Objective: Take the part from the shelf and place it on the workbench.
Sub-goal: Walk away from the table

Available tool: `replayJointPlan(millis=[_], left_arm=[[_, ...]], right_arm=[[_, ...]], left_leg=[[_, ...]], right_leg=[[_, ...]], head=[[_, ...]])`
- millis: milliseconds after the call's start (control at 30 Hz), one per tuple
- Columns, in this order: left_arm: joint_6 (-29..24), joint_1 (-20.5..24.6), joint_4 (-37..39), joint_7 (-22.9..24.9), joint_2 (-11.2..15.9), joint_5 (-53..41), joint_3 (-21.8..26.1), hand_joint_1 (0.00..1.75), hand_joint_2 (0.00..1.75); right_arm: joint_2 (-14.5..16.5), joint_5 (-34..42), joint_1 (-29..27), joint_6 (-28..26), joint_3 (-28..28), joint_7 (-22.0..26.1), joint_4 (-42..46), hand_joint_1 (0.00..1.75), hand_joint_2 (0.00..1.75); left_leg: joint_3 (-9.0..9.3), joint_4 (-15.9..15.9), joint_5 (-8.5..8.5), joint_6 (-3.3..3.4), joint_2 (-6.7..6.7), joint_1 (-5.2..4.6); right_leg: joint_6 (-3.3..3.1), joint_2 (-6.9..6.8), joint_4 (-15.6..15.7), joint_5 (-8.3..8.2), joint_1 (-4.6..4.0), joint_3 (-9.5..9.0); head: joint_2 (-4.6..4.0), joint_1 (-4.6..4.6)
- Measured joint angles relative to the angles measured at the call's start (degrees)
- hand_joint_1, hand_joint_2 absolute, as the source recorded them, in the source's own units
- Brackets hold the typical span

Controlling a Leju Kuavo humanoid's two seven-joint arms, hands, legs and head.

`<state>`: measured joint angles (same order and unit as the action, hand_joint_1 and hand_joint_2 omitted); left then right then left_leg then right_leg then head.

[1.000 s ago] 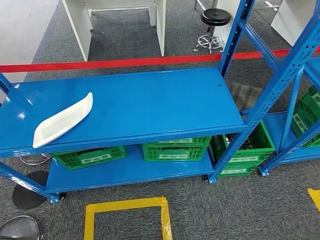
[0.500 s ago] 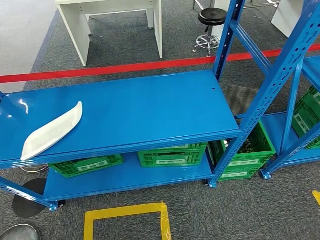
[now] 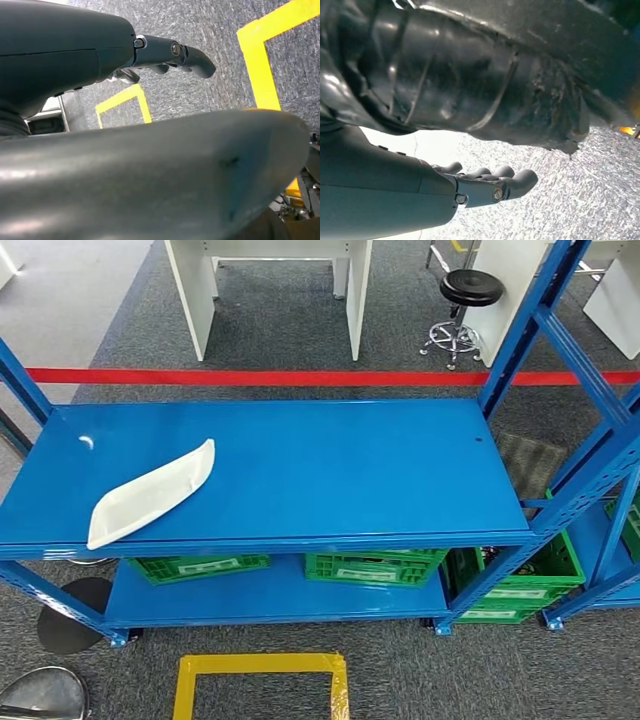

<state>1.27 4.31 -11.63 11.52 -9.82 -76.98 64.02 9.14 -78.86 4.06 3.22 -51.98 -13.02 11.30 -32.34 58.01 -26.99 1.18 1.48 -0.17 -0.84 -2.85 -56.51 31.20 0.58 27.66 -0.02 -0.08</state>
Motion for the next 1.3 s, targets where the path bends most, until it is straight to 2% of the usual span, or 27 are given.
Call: replayJointPlan(millis=[67, 100, 167, 233, 567, 733, 800, 833, 900, 933, 967, 1000, 1033, 1100, 1133, 1233, 1300], left_arm=[[-0.03, 0.00, 0.01, -0.01, -0.01, 0.00, 0.00, 0.00, 0.00], [-0.03, 0.01, 0.01, -0.03, -0.01, 0.00, 0.00, 0.00, 0.00], [0.03, 0.01, 0.01, -0.10, 0.01, 0.00, 0.00, 0.00, 0.00], [0.37, 0.01, 0.01, -0.35, 0.01, 0.03, 0.00, 0.00, 0.00], [1.16, 0.00, 0.01, -1.77, -0.13, 0.30, 0.00, 0.00, 0.00], [1.14, -0.02, 0.01, -1.77, -0.10, 0.35, 0.00, 0.00, 0.00], [1.12, 0.02, 0.01, -1.77, -0.14, 0.35, 0.00, 0.00, 0.00], [1.11, 0.05, 0.01, -1.77, -0.17, 0.35, 0.00, 0.00, 0.00], [1.11, 0.10, 0.01, -1.77, -0.17, 0.35, 0.00, 0.00, 0.00], [1.11, 0.08, 0.01, -1.77, -0.17, 0.35, 0.00, 0.00, 0.00], [1.11, 0.07, 0.01, -1.77, -0.17, 0.35, 0.00, 0.00, 0.00], [1.11, 0.07, 0.01, -1.77, -0.19, 0.35, 0.00, 0.00, 0.00], [1.11, 0.07, 0.01, -1.77, -0.21, 0.35, 0.00, 0.00, 0.00], [1.11, 0.09, 0.01, -1.77, -0.22, 0.35, 0.00, 0.00, 0.00], [1.11, 0.12, 0.01, -1.77, -0.20, 0.35, 0.00, 0.00, 0.00], [1.08, 0.13, 0.01, -1.79, -0.15, 0.34, 0.00, 0.00, 0.00], [1.01, 0.12, 0.01, -1.80, -0.13, 0.30, 0.00, 0.00, 0.00]], right_arm=[[0.00, -0.01, -0.09, -0.15, 0.00, 0.08, 0.00, 0.00, 0.00], [0.00, -0.01, -0.13, -0.21, 0.00, 0.13, 0.00, 0.00, 0.00], [0.00, -0.02, -0.20, -0.29, 0.00, 0.19, 0.00, 0.00, 0.00], [0.00, -0.02, -0.23, -0.31, 0.00, 0.21, 0.00, 0.00, 0.00], [0.00, -0.10, -0.25, -0.28, 0.00, 0.37, 0.00, 0.00, 0.00], [0.00, -0.15, -0.13, -0.23, 0.00, 0.34, 0.00, 0.00, 0.00], [0.00, -0.14, -0.08, -0.23, 0.00, 0.34, 0.00, 0.00, 0.00], [0.00, -0.14, -0.13, -0.23, 0.00, 0.34, 0.00, 0.00, 0.00], [0.00, -0.11, -0.25, -0.23, 0.00, 0.34, 0.00, 0.00, 0.00], [0.00, -0.11, -0.32, -0.23, 0.00, 0.34, 0.00, 0.00, 0.00], [-0.01, -0.11, -0.37, -0.23, 0.00, 0.34, 0.00, 0.00, 0.00], [-0.02, -0.13, -0.42, -0.23, 0.00, 0.33, 0.00, 0.00, 0.00], [-0.04, -0.15, -0.46, -0.23, 0.00, 0.32, 0.00, 0.00, 0.00], [-0.04, -0.16, -0.46, -0.23, 0.00, 0.31, -0.02, 0.00, 0.00], [-0.03, -0.16, -0.44, -0.23, 0.00, 0.32, -0.04, 0.00, 0.00], [0.00, -0.15, -0.45, -0.23, 0.00, 0.34, -0.07, 0.00, 0.00], [-0.01, -0.14, -0.47, -0.25, 0.00, 0.32, -0.05, 0.00, 0.00]], left_leg=[[0.00, 0.01, -0.09, 0.15, 0.01, -0.15], [-0.01, 0.02, -0.12, 0.20, 0.01, -0.21], [-0.01, 0.04, -0.15, 0.24, 0.02, -0.30], [0.01, 0.05, -0.14, 0.25, 0.01, -0.33], [0.10, 0.13, -0.17, 0.27, 0.02, -0.21], [0.31, -0.24, -0.22, 0.94, -0.11, -0.28], [0.74, -1.17, 0.20, 1.42, -0.21, 0.04], [0.90, -1.45, 0.34, 1.58, -0.25, 0.16], [0.94, -1.51, 0.32, 1.69, -0.38, 0.13], [0.99, -1.50, 0.26, 1.66, -0.49, 0.11], [1.08, -1.46, 0.19, 1.56, -0.61, 0.12], [1.23, -1.39, 0.06, 1.37, -0.78, 0.18], [1.43, -1.27, -0.13, 1.09, -0.93, 0.26], [1.58, -0.83, -0.62, 0.31, -1.19, 0.24], [1.53, -0.63, -0.78, -0.09, -1.26, 0.16], [1.42, -0.43, -0.87, -1.01, -1.34, 0.17], [0.75, 1.31, -2.19, -1.58, -1.35, 0.33]], right_leg=[[0.41, 0.03, 0.11, -0.01, 0.13, 0.00], [0.94, 0.04, 0.19, 0.00, 0.22, -0.02], [2.39, 0.08, 0.38, 0.04, 0.42, -0.09], [3.18, 0.10, 0.48, 0.06, 0.52, -0.15], [3.14, 0.10, 0.39, 0.11, 0.36, -0.20], [3.69, 0.05, 0.57, 0.21, 0.55, -0.73], [3.79, 1.15, -1.90, 1.84, 0.56, 0.21], [3.79, 1.89, -5.06, 3.48, 0.59, 1.90], [3.84, 2.62, -13.28, 6.71, 0.60, 6.43], [3.88, 2.71, -16.09, 7.11, 0.61, 8.26], [3.89, 2.73, -16.81, 6.35, 0.63, 9.15], [3.88, 2.73, -15.03, 4.37, 0.67, 8.82], [3.86, 2.72, -11.36, 1.74, 0.73, 7.51], [3.59, 2.85, -4.27, -1.63, 0.80, 4.50], [3.26, 2.92, -2.49, -2.14, 0.77, 3.71], [1.98, 3.02, -1.96, -2.14, 0.59, 3.45], [1.24, 2.92, -1.82, -2.25, 0.73, 3.33]], head=[[0.01, -0.01], [0.01, -0.01], [0.01, -0.03], [0.01, -0.04], [0.01, -0.05], [0.02, -0.08], [0.02, 0.07], [0.01, 0.18], [0.01, 0.33], [0.01, 0.33], [0.02, 0.34], [0.02, 0.34], [0.01, 0.37], [0.01, 0.50], [0.00, 0.53], [0.01, 0.43], [0.02, 0.19]])
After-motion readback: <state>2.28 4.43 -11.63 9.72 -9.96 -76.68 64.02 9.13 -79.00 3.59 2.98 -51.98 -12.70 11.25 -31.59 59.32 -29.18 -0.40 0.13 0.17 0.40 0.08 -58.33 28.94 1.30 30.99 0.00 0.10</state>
